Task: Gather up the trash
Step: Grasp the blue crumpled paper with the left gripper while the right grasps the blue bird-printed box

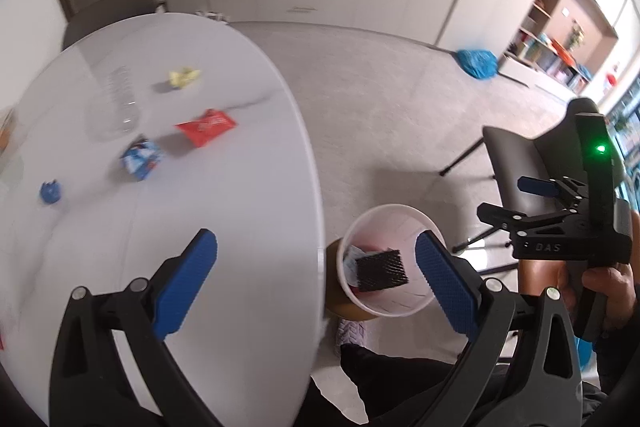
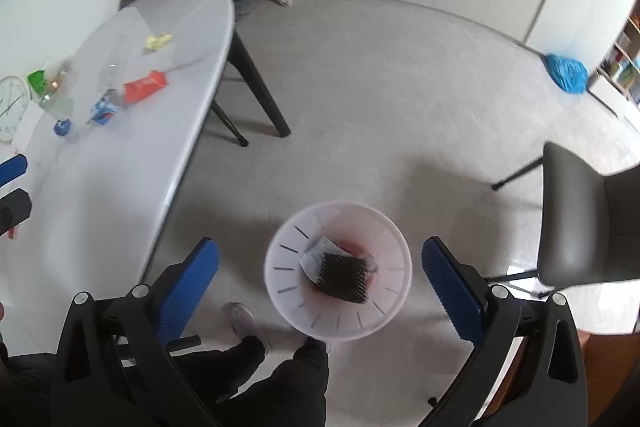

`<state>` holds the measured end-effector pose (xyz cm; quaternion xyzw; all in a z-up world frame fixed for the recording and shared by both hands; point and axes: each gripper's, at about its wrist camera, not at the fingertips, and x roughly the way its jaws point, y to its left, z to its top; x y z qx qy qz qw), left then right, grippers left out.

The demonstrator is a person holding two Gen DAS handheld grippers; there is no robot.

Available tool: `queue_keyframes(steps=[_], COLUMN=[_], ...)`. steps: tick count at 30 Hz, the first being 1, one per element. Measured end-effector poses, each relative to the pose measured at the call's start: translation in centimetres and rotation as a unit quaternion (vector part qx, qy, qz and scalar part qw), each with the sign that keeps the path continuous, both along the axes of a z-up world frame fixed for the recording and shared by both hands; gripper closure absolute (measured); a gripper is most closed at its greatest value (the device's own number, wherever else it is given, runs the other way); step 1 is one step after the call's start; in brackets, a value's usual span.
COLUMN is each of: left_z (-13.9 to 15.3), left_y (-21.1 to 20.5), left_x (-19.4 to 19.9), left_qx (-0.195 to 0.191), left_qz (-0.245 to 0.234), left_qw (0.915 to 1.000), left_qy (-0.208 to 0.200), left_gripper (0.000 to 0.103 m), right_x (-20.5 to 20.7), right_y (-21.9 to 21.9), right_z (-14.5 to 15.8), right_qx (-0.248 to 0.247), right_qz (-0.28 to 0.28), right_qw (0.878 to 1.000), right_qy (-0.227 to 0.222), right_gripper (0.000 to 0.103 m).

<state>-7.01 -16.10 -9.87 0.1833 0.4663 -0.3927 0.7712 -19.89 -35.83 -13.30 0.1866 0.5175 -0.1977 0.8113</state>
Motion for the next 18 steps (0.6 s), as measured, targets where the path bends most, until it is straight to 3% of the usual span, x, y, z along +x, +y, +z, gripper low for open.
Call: queue_keyframes(steps=[8,18], left_z=[0.3,-0.2], left_y=[5.1,12.7], left_x=[3.6,8.8], left_qx=[-0.006,-0.003], left_qz=[0.069,0.170], left_qw=[0.9975,0.9852], left_qy=[-0.009,-0.017], left_gripper=[0.008,0.008], right_x=[4.9,13.1], right_y=[4.0,10.7], right_z=[1.0,2.2], right_qx=[0.000,0.007], right_qz=[0.056,0.149], right_qw=[0.998,0.988], right_qy=[-0.014,-0.032], right_gripper=[0.002,0.002])
